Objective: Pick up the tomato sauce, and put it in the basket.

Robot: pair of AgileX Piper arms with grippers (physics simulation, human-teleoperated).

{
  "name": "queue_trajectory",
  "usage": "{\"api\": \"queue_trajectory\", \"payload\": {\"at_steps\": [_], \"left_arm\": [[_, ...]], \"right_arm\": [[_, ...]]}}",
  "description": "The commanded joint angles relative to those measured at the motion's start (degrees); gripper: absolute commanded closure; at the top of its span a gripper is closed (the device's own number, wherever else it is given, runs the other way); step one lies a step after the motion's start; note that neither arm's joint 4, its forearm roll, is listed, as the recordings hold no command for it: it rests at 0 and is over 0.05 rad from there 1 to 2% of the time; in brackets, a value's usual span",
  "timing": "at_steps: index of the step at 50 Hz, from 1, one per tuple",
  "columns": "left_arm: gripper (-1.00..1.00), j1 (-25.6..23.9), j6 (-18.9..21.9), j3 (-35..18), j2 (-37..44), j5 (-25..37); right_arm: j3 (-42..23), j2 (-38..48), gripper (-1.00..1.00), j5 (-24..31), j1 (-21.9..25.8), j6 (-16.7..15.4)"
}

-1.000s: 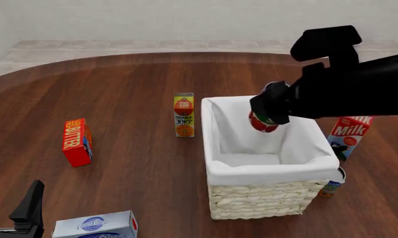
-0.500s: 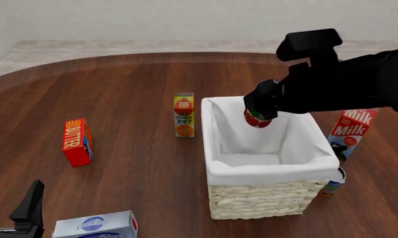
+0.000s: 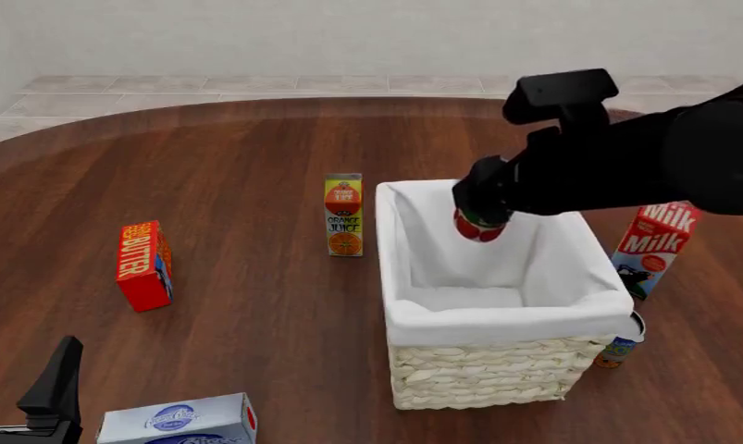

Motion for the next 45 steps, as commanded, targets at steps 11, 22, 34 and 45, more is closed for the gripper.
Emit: {"api": "queue_trajectory", "payload": {"at_steps": [11,22,34,45], "left_arm": [[-1.00,-0.05,-0.04,-0.04,-0.01,0.01],[-1.00,-0.04,-0.05,-0.04,-0.01,0.02],[-1.00,-0.03,-0.05,-0.04,-0.01,0.01],[-1.00,-0.04,-0.05,-0.04,-0.01,0.01]], "right_arm": [[2.10,2.24,1.00,-2.26,-0.84,1.05],[4.52,3.11,1.00,-3.59,-1.88,0.90],[5.75,4.40,1.00,-4.68,-2.38,0.92],[5.60,6.02,1.00,-4.91,-2.71,0.90]]}}
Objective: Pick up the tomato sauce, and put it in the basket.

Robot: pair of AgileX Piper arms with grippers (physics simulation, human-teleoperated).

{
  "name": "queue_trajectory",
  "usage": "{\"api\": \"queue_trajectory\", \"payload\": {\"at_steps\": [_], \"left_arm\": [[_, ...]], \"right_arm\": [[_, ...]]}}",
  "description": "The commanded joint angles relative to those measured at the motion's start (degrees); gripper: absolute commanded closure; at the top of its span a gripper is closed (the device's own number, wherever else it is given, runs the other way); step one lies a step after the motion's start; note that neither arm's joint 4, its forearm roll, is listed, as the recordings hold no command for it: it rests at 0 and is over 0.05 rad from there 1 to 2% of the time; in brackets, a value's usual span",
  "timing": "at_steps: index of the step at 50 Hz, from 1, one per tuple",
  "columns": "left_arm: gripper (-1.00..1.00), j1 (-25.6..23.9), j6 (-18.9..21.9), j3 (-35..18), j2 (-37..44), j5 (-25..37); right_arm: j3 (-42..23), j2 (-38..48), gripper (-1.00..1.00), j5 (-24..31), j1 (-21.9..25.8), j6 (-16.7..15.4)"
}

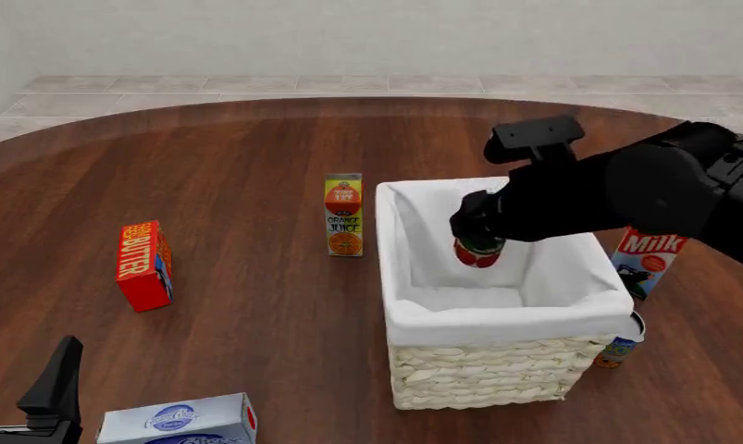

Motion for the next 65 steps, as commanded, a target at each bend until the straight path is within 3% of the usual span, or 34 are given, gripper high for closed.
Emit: {"api": "queue_trajectory", "payload": {"at_steps": [1,65], "left_arm": [[-1.00,-0.05,-0.04,-0.04,-0.01,0.01],[-1.00,-0.04,-0.05,-0.04,-0.01,0.01]], "right_arm": [[0.27,1.38,1.00,-0.70,-0.39,1.01],[4.37,7.18,1.00,-4.90,-2.48,0.80]]}}
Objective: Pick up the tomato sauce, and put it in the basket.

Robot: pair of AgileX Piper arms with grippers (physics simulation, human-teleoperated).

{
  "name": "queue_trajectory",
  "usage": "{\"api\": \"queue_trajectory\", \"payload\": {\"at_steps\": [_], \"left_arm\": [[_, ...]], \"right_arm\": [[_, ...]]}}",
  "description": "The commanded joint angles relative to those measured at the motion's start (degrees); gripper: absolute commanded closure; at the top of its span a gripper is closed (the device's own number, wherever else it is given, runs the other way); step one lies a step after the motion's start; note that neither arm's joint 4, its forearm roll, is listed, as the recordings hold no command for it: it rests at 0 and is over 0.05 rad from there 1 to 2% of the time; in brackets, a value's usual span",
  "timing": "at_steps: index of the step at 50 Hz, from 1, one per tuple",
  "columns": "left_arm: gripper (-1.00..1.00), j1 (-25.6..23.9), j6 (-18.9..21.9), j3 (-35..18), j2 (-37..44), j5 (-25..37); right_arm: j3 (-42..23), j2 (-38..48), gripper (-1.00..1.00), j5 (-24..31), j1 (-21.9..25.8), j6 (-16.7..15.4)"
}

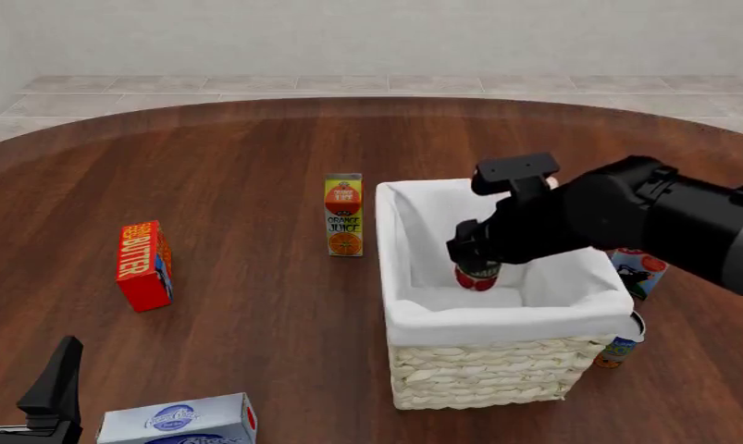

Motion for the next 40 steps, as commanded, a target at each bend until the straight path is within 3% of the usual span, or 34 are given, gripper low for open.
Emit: {"api": "queue_trajectory", "payload": {"at_steps": [1,40], "left_arm": [[-1.00,-0.04,-0.04,-0.04,0.00,0.02],[-1.00,-0.04,-0.04,-0.04,-0.01,0.01]], "right_arm": [[0.67,0.74,1.00,-0.75,-0.27,0.91],[1.24,2.41,1.00,-2.08,-0.71,1.20]]}}
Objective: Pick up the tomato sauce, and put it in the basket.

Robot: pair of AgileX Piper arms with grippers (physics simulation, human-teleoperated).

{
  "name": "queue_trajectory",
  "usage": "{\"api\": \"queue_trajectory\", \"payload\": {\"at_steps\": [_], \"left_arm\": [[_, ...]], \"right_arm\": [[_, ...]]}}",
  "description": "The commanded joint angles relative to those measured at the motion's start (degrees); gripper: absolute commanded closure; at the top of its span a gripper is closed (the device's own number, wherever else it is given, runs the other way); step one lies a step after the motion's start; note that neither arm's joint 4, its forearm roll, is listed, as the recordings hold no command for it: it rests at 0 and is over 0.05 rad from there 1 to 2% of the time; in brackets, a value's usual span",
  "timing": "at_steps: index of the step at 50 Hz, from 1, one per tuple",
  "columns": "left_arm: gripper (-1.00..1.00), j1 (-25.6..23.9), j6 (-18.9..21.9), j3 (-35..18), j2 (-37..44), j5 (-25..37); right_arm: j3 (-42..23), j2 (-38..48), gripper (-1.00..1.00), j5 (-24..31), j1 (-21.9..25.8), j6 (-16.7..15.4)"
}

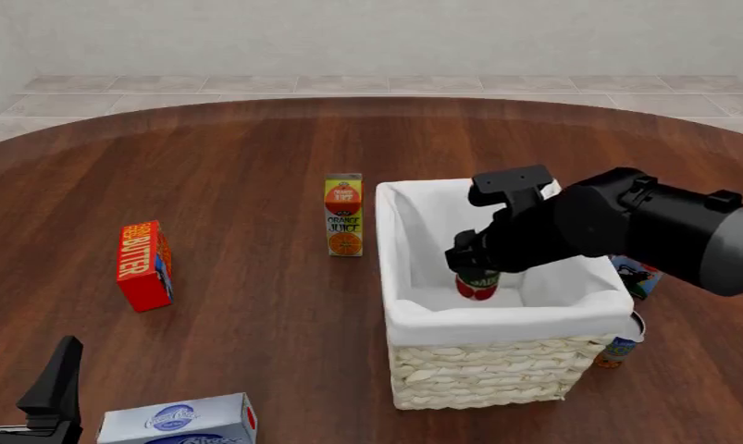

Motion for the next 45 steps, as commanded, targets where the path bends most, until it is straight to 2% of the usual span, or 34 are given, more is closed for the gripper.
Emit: {"api": "queue_trajectory", "payload": {"at_steps": [1,2,3,26,45], "left_arm": [[-1.00,-0.03,-0.04,-0.04,-0.01,0.01],[-1.00,-0.04,-0.05,-0.04,0.00,0.02],[-1.00,-0.04,-0.04,-0.04,-0.01,0.01],[-1.00,-0.03,-0.06,-0.04,-0.01,0.01],[-1.00,-0.04,-0.06,-0.04,-0.01,0.01]], "right_arm": [[-0.20,0.28,1.00,-0.68,-0.27,1.12],[-0.22,0.30,1.00,-0.70,-0.40,1.02],[-0.19,0.33,-1.00,-0.64,-0.52,0.85],[-0.06,-2.09,-1.00,0.41,-1.18,0.67],[1.51,-17.00,-1.00,8.05,0.70,0.92]]}}
